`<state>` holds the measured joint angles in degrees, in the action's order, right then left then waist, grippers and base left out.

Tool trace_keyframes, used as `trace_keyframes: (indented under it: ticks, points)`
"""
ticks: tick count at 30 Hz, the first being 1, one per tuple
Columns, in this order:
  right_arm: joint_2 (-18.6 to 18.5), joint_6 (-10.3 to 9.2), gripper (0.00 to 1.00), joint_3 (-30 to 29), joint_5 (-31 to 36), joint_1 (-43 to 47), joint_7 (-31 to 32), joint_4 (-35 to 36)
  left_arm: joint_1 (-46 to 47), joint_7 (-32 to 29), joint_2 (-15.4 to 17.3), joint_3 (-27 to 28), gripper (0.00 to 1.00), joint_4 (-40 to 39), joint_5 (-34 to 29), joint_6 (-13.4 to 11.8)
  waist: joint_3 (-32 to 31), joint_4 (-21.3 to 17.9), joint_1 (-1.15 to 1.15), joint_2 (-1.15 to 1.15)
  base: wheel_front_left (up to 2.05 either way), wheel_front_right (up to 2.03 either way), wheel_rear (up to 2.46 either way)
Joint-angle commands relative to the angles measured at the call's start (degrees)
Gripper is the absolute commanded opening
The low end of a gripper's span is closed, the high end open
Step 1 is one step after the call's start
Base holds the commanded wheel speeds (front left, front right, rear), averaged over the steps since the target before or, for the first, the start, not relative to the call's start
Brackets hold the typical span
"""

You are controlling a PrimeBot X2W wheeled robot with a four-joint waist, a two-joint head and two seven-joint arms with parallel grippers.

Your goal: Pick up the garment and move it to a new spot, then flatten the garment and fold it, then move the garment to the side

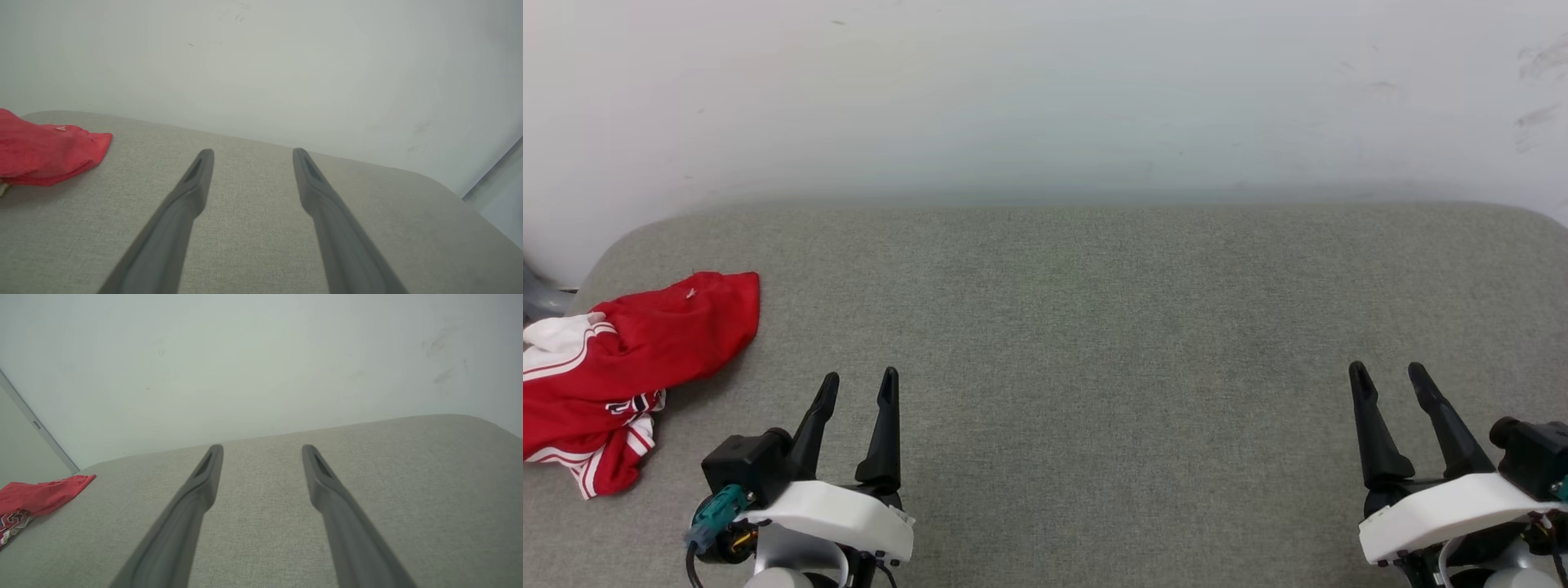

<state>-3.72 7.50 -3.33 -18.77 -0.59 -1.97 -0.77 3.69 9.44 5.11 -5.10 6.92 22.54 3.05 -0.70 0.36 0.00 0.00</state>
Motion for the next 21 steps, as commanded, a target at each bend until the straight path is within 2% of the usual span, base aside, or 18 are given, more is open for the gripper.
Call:
trace_keyframes:
  ticks: [1,21]
  points:
    - [-0.19,-0.01,1.0,-0.24,1.84,0.37,0.23,1.01,-0.05,0.6,0.61,-0.24,1.0,-0.41,-1.76,-0.4,-0.08,0.03,0.0,0.0,0.0,0.0,0.0]
    - [0.65,-0.01,1.0,-0.92,11.75,1.68,2.17,3.73,-0.39,3.05,0.9,-1.6,1.0,1.95,-9.36,-1.03,-0.54,0.11,0.0,0.0,0.0,0.0,0.0]
